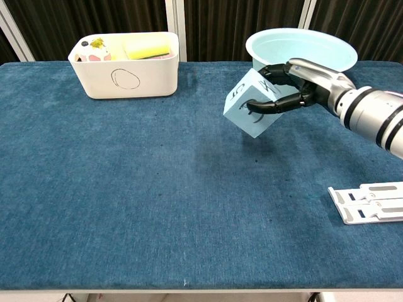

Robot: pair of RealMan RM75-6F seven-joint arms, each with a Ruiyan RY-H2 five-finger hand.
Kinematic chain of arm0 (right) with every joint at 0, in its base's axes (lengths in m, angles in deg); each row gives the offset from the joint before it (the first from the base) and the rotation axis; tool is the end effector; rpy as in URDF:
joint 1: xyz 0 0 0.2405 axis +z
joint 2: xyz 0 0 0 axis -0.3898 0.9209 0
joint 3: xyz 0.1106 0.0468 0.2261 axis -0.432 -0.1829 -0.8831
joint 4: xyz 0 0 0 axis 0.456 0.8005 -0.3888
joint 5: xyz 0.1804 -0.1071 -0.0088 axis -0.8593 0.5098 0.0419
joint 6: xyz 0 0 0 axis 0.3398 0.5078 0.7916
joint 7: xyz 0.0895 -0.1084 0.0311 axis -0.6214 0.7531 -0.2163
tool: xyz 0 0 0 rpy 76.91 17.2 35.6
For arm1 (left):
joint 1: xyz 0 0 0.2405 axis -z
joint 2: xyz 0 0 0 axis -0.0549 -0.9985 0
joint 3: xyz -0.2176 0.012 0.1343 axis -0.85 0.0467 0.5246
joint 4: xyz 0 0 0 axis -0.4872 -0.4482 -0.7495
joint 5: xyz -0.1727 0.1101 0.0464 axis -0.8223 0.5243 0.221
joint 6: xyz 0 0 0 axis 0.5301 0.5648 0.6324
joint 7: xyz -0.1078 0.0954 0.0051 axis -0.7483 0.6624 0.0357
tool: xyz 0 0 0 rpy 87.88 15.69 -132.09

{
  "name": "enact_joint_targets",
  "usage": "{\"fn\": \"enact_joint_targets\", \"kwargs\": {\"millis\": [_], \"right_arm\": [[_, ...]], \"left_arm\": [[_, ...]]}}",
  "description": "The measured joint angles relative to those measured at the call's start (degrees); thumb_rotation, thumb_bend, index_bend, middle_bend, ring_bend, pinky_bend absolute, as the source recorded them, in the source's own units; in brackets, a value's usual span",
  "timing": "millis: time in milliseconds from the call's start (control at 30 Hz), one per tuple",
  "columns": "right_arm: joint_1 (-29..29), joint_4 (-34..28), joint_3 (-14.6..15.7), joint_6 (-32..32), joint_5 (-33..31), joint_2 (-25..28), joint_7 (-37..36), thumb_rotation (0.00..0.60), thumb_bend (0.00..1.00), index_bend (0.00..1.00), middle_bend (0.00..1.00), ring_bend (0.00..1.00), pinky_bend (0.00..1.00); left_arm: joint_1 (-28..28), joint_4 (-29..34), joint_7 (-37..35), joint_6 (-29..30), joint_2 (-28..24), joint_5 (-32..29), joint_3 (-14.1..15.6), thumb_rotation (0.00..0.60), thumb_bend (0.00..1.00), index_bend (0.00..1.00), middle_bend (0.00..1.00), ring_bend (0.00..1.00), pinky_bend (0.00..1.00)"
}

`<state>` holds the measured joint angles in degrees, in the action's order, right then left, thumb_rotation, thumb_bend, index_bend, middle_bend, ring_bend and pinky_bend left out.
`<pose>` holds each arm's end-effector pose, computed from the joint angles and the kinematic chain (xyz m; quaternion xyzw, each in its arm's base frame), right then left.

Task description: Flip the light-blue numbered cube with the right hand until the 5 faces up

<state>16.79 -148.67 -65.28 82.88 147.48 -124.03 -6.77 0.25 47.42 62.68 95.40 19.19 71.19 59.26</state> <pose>-0.1685 -0.3446 -0.0372 0.5749 -0.5782 0.5093 0.2752 -0.3470 0.1709 0.0958 -0.5524 -0.4629 -0.3711 0.5856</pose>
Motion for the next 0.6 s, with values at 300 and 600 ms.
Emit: {"fn": "enact_joint_targets", "kwargs": {"millis": [300,600], "right_arm": [[-2.23,24.56,2.93,4.86,11.83,-10.92,-24.82,0.457,0.41,0.45,0.35,0.16,0.02],[-2.74,35.52,4.87,7.12,15.44,-17.08,-32.47,0.457,0.41,0.43,0.35,0.15,0.00]], "left_arm": [[0.19,1.33,1.22,-0.29,-0.55,-0.25,-0.06,0.600,0.01,0.01,0.00,0.00,0.00],[0.47,1.51,1.50,-0.79,-0.63,-0.39,-0.07,0.600,0.01,0.01,0.00,0.00,0.00]]}}
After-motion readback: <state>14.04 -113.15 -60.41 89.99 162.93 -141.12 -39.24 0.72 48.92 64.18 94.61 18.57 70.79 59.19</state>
